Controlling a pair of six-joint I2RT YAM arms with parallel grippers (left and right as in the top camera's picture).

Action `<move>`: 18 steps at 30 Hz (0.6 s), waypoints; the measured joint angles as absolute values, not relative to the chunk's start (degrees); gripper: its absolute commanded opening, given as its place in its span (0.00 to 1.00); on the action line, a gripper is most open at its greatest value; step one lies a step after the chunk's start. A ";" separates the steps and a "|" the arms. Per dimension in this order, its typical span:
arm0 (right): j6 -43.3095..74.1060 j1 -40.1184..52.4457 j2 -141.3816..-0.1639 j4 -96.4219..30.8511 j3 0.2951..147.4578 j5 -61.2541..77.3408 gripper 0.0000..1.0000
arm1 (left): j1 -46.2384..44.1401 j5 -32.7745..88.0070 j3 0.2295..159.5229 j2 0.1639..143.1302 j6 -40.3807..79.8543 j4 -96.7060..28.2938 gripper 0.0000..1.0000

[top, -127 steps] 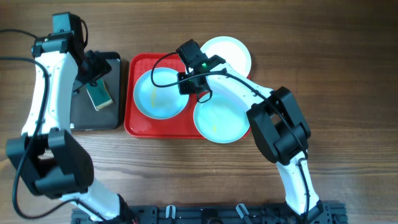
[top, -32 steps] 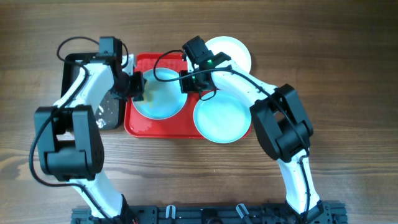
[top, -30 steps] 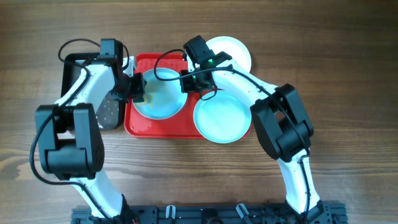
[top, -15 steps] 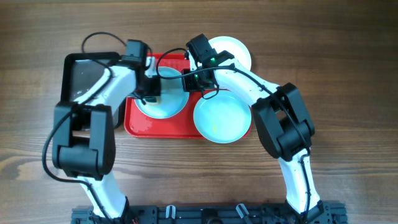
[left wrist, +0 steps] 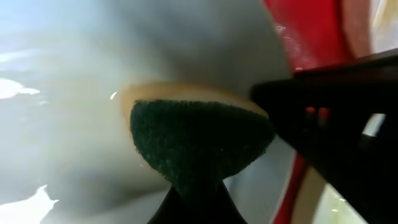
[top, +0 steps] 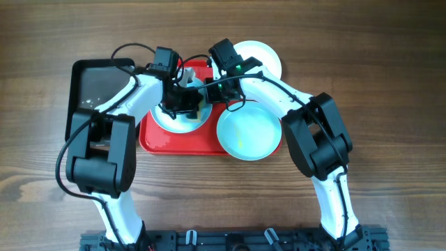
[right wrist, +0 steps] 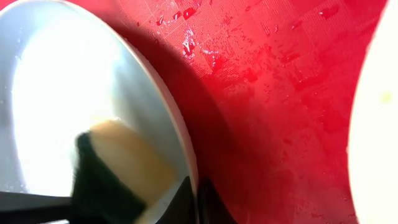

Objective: Clean dirty plates on tray and stack at the side
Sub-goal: 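Move the sponge with the left gripper onto the held plate, then scrub the plate surface with the sponge in circles, left gripper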

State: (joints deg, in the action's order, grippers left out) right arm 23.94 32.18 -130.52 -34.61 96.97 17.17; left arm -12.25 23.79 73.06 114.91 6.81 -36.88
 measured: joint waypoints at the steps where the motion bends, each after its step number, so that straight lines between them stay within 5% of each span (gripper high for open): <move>1: 23.94 32.18 -130.52 -34.61 96.97 17.17 0.04 | -11.97 24.80 73.01 115.15 7.20 -36.32 0.04; 8: 23.99 32.18 -130.61 -33.85 96.88 17.32 0.04 | -11.14 19.51 72.71 115.28 16.16 -30.59 0.04; 18: 24.21 32.34 -130.63 -33.30 96.77 18.74 0.04 | -11.16 -6.61 73.56 114.85 21.78 -29.45 0.04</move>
